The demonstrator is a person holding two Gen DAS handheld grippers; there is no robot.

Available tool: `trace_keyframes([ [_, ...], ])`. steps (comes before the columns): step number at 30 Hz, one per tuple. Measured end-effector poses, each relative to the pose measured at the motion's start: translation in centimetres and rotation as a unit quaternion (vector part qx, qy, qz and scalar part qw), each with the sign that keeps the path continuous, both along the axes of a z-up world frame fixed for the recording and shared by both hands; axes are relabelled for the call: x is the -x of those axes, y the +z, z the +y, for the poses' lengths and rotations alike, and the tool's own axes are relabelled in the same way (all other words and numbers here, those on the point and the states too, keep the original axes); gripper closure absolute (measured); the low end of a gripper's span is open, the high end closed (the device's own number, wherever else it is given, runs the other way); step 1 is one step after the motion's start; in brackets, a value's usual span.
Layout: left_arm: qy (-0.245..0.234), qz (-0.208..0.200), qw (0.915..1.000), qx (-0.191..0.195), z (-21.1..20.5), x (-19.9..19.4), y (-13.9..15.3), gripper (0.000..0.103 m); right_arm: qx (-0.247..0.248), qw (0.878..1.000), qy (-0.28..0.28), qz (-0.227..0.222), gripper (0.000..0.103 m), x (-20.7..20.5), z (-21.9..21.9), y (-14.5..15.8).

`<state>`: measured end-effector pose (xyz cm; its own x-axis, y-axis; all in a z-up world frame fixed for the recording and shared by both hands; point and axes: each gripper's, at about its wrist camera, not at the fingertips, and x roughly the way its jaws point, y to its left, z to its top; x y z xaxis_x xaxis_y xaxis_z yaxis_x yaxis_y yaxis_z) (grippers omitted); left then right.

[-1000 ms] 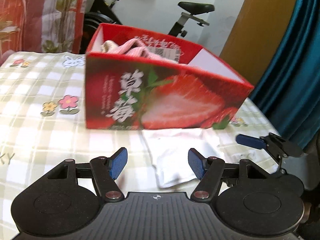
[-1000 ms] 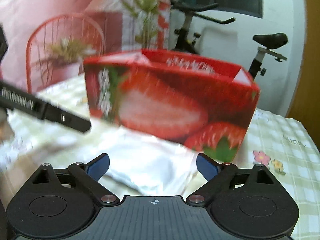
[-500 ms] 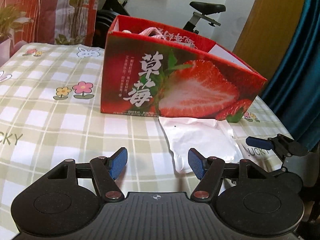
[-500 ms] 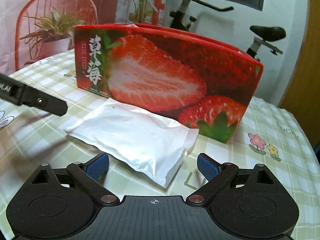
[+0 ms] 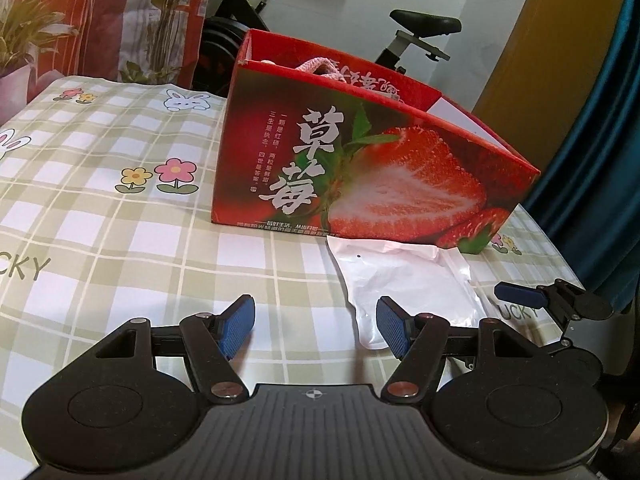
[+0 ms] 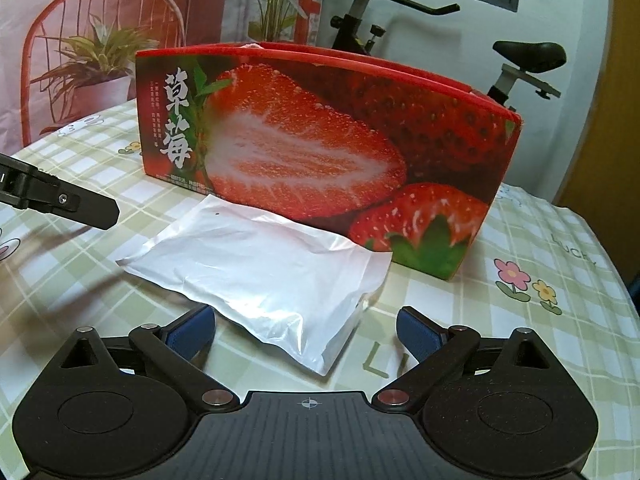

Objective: Organize soft objects
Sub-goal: 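Close both tools on the white packet of green cables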

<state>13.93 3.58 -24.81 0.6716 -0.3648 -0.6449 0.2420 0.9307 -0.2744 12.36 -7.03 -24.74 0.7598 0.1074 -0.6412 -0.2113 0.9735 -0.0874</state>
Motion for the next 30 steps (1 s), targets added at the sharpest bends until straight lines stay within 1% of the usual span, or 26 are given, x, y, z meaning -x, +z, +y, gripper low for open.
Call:
trace_keyframes([
  [5,-0.003,-0.007,1.0,0.0,-0.1,0.1,0.1,0.034,-0.005,1.0,-0.007,0.0,0.013,-0.2,-0.2,0.2],
  [7,-0.002,-0.011,0.9999,0.0,0.0,0.2,0.3,0.034,0.001,1.0,-0.003,-0.001,0.016,-0.2,0.1,0.4],
  [10,-0.003,-0.015,0.9999,0.0,0.0,0.2,0.4,0.034,0.013,1.0,0.01,-0.015,0.023,-0.1,0.6,1.0],
  [11,-0.004,-0.016,0.9999,0.0,0.0,0.2,0.4,0.034,0.009,1.0,0.012,-0.021,0.023,-0.1,0.5,1.3],
  [15,-0.008,-0.024,0.9997,0.0,-0.1,0.2,0.8,0.034,-0.031,0.998,0.007,-0.046,0.025,-0.4,-0.5,2.8],
  [17,-0.016,-0.031,0.9994,-0.004,-0.3,0.1,1.0,0.034,-0.053,0.997,0.004,-0.059,0.032,-0.6,-1.0,3.6],
  [19,-0.035,-0.031,0.9988,-0.011,-1.1,-0.1,1.1,0.035,-0.076,0.995,-0.004,-0.066,0.034,-0.9,-1.4,4.2],
  [20,-0.046,-0.035,0.9982,-0.017,-1.5,-0.3,1.2,0.035,-0.088,0.994,-0.008,-0.067,0.038,-1.2,-1.6,4.5],
  [22,-0.066,-0.048,0.9962,-0.031,-2.5,-0.9,1.5,0.035,-0.102,0.992,-0.016,-0.07,0.038,-1.7,-1.8,4.9],
  [26,-0.078,-0.063,0.994,-0.045,-3.4,-2.8,2.0,0.035,-0.137,0.988,-0.027,-0.072,0.04,-2.2,-2.7,5.0],
  [27,-0.083,-0.068,0.9927,-0.056,-3.8,-3.3,2.1,0.035,-0.149,0.986,-0.03,-0.072,0.04,-2.3,-3.0,5.0],
  [29,-0.094,-0.078,0.9891,-0.083,-4.5,-4.1,2.1,0.037,-0.17,0.982,-0.032,-0.071,0.04,-2.3,-3.6,4.9],
  [30,-0.103,-0.08,0.9877,-0.086,-4.7,-4.5,2.1,0.044,-0.18,0.981,-0.028,-0.071,0.04,-2.4,-4.0,4.9],
])
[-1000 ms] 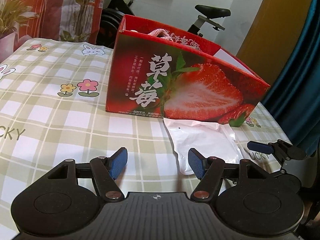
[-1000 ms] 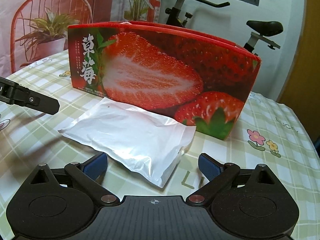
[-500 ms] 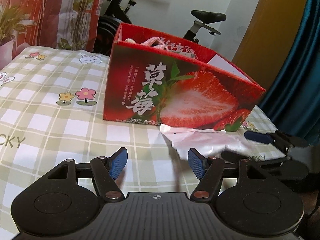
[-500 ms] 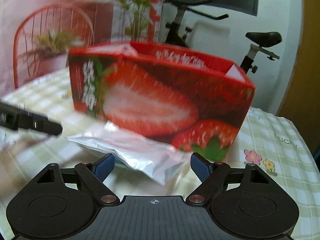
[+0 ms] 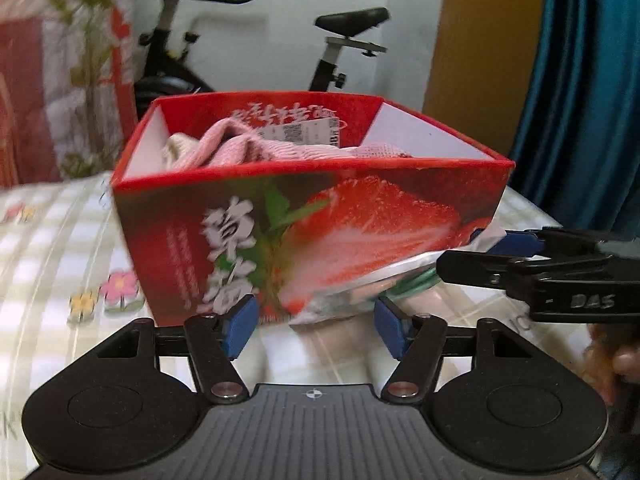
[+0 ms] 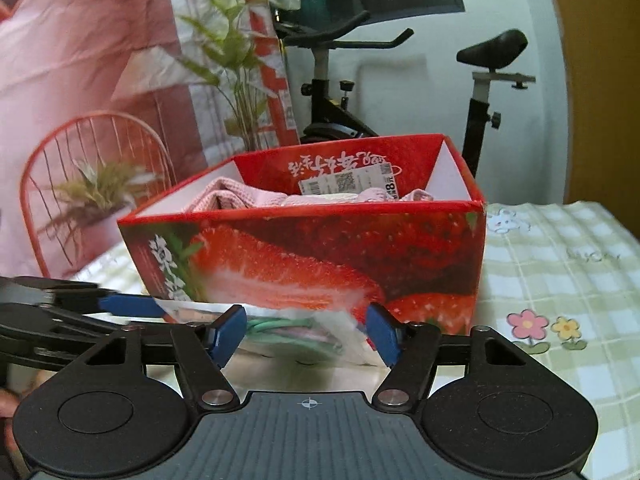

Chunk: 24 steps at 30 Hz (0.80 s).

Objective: Organize soft objects
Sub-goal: 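Close both tools on the white packet of green cables, then lift the white cable packet into the red box and open both tools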

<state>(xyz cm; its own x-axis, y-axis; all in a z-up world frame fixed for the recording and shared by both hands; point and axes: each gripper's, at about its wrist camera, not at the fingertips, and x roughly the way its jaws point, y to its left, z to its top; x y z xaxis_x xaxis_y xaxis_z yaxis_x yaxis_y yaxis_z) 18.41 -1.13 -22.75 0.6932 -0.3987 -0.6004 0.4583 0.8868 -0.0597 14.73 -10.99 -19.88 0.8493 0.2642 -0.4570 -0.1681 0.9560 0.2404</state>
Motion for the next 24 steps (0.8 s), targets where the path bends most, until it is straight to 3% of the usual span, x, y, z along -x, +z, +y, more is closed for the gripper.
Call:
trace_keyframes([
  [4,-0.022,0.009,0.9996,0.018,0.0,-0.8,-0.3,0.055,-0.005,1.0,0.02,-0.008,0.04,0.1,-0.6,-0.4],
  [13,-0.019,0.02,0.9986,0.046,0.3,-2.2,-1.1,0.057,0.085,0.994,0.061,-0.026,0.043,-0.6,1.2,-1.3],
  [18,-0.02,0.022,0.9987,0.042,-0.3,-2.5,-1.3,0.059,0.104,0.993,0.048,-0.022,0.062,-1.1,1.8,-1.9],
  [20,-0.02,0.02,0.9985,0.048,-0.3,-2.2,-1.0,0.061,0.11,0.993,0.04,-0.02,0.078,-1.0,1.8,-1.8],
  [24,-0.023,0.009,0.9973,0.069,0.2,-1.0,0.2,0.067,0.094,0.995,0.028,-0.019,0.087,-0.5,1.1,-1.2],
])
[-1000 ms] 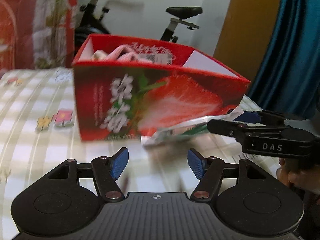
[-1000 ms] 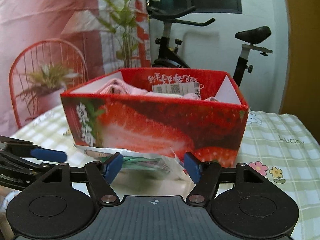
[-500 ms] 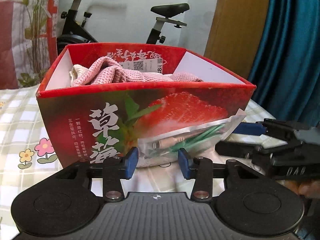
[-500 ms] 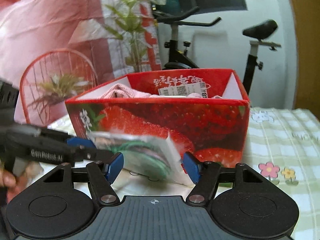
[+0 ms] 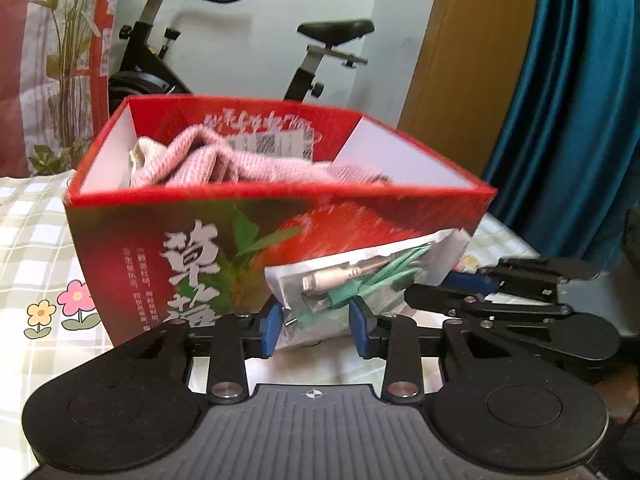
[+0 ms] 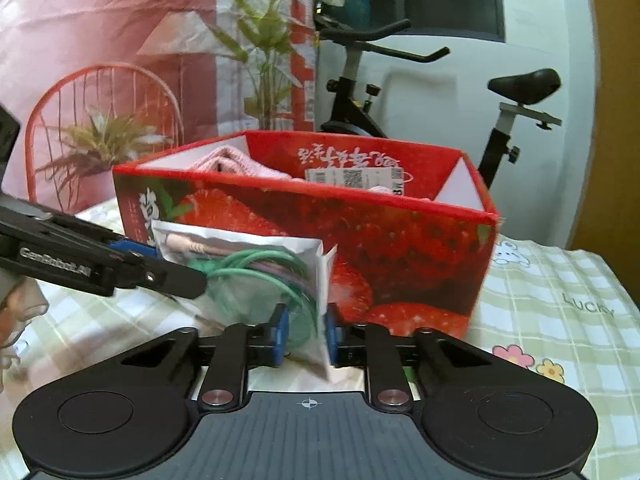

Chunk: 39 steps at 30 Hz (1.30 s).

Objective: Organize soft objects
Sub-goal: 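Lift the white cable packet into the red box and open both tools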

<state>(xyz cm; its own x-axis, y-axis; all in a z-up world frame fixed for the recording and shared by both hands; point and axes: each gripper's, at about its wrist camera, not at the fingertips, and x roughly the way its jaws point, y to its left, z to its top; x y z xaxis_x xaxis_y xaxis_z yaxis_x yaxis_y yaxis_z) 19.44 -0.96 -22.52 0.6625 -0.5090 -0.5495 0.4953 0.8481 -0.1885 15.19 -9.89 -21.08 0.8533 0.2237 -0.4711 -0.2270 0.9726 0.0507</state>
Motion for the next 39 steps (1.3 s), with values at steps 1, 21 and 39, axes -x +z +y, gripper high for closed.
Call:
trace_keyframes([
  [1,0.0,-0.002,1.0,0.007,0.2,0.4,0.5,0.067,-0.009,1.0,-0.001,-0.003,0.087,0.3,-0.3,0.3],
  [21,0.028,-0.074,0.9926,0.092,2.0,1.1,13.2,0.07,-0.077,0.992,0.034,-0.092,0.089,0.7,-1.8,14.0],
  [39,0.049,0.083,0.9947,0.037,0.7,-9.8,7.4,0.07,-0.1,0.987,-0.006,0.127,0.089,-12.3,-2.9,9.2],
])
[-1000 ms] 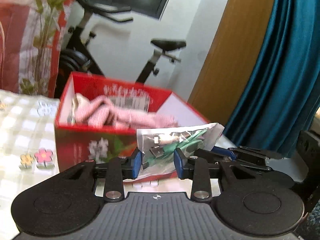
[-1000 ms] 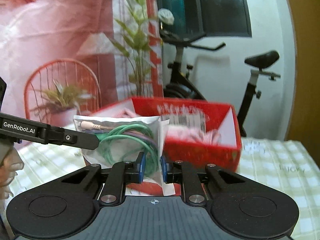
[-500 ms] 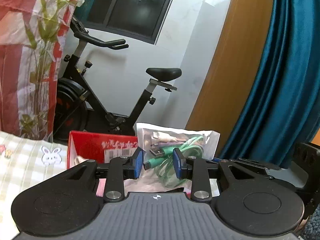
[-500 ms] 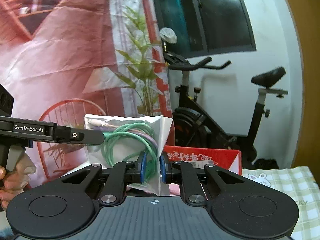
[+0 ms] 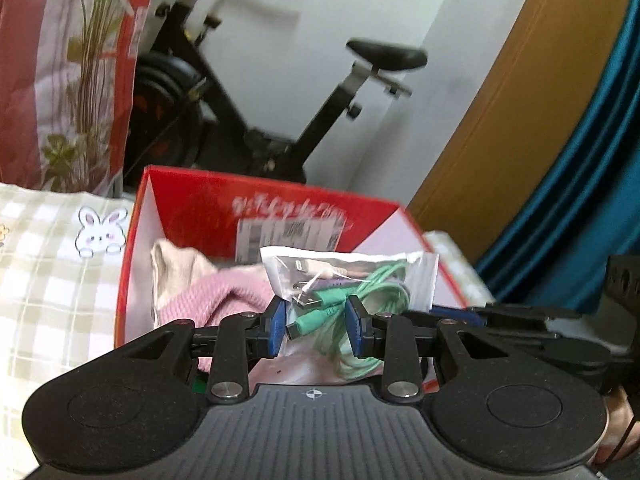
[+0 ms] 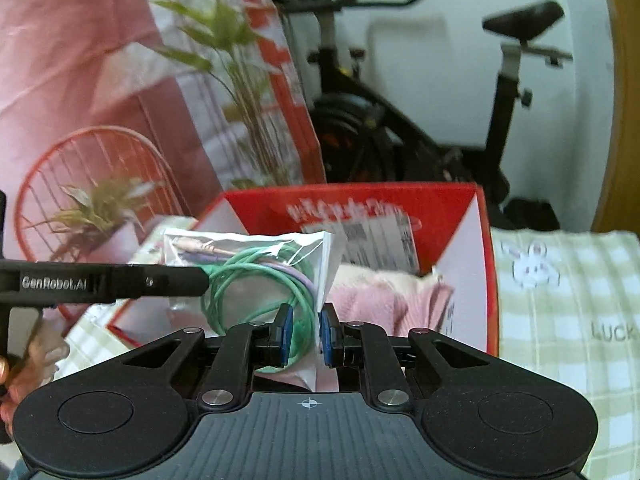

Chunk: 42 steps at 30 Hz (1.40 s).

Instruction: Organize soft objects

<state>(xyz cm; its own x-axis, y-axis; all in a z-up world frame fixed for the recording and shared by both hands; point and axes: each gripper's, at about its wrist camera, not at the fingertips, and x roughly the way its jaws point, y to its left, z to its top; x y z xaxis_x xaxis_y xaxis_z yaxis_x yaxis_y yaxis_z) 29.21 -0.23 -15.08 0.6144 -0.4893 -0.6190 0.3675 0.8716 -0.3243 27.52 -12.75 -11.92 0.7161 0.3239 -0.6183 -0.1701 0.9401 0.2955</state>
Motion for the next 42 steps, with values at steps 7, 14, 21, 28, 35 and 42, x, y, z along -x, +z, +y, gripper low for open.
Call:
trace_keyframes([
  [7,-0.003,0.027,0.9986,-0.045,-0.7,-1.5,-1.7,0.07,0.017,0.999,-0.004,0.043,0.089,-1.9,0.9,-2.6],
  [14,-0.011,0.051,0.9954,-0.081,-2.0,-2.5,-2.9,0.069,0.034,0.996,-0.012,0.087,0.088,-3.3,1.3,-4.3],
  [21,-0.002,0.062,0.9953,-0.075,-1.9,-2.3,-3.5,0.068,0.051,0.993,-0.015,0.108,0.088,-3.7,2.3,-5.0],
  [28,-0.008,0.012,0.995,-0.099,-1.7,0.4,-1.5,0.036,0.073,0.994,-0.017,0.082,0.077,-2.3,2.1,-3.4],
  [35,0.047,-0.057,0.9896,-0.123,0.1,3.6,2.2,0.0,0.099,0.994,-0.033,0.02,0.04,0.1,1.3,0.2],
  [42,0.09,-0.091,0.9812,-0.144,1.8,6.7,5.1,0.0,0.114,0.991,-0.058,-0.032,0.0,3.2,1.1,3.8],
])
